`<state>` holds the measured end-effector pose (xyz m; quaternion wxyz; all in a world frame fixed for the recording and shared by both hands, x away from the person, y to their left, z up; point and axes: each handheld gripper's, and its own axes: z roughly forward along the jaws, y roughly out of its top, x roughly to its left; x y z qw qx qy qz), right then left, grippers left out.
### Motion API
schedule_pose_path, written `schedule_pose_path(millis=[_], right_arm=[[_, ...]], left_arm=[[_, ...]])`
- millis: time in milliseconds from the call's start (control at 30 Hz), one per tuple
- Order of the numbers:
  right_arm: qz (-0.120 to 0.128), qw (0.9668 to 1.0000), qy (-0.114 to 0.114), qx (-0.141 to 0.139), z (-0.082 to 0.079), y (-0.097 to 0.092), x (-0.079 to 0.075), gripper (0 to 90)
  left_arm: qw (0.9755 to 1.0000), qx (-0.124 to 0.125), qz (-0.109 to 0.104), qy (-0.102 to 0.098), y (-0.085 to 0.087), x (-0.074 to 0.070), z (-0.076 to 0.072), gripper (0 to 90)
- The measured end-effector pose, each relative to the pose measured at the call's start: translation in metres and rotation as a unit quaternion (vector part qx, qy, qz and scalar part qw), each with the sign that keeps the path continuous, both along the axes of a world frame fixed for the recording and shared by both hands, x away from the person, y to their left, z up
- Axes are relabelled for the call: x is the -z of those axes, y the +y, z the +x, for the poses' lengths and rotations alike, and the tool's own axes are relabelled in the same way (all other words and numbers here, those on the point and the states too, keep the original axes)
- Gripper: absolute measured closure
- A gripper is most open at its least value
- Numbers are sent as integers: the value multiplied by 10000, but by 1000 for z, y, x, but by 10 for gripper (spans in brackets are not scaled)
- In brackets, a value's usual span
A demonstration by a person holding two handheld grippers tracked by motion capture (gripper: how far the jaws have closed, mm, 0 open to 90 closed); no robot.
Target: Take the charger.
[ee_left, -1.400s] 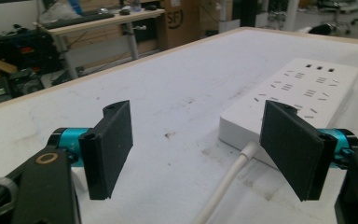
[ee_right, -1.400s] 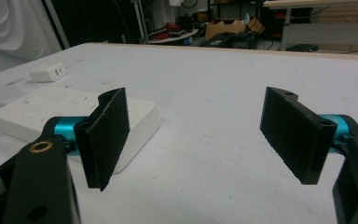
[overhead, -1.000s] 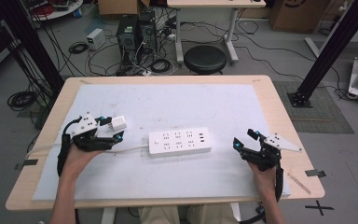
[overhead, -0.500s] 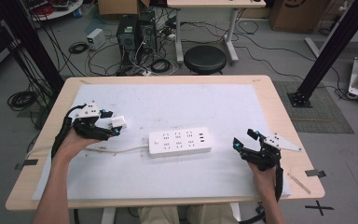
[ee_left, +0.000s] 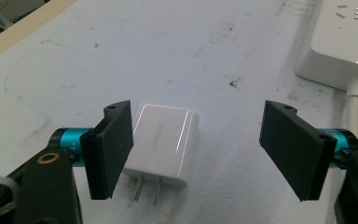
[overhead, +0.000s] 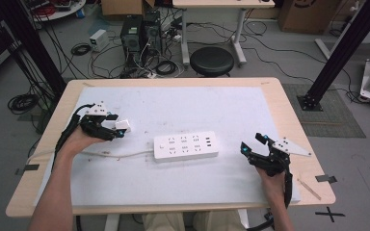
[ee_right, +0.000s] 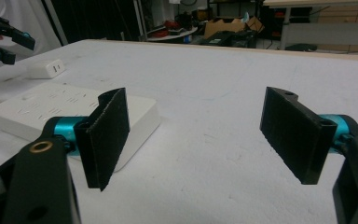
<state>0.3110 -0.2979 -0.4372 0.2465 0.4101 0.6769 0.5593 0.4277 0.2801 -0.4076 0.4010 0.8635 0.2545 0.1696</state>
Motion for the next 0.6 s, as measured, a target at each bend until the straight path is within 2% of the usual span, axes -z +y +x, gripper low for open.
schedule_pose_path(millis=[333, 600], right_arm=[[-12, 10000, 43, 24, 0, 1, 0, 246], [-40, 10000, 14, 24, 0, 1, 0, 246]], left_arm=[[9999, -127, 31, -10, 5, 11, 10, 259], [9996, -191, 131, 138, 6, 27, 21, 259]])
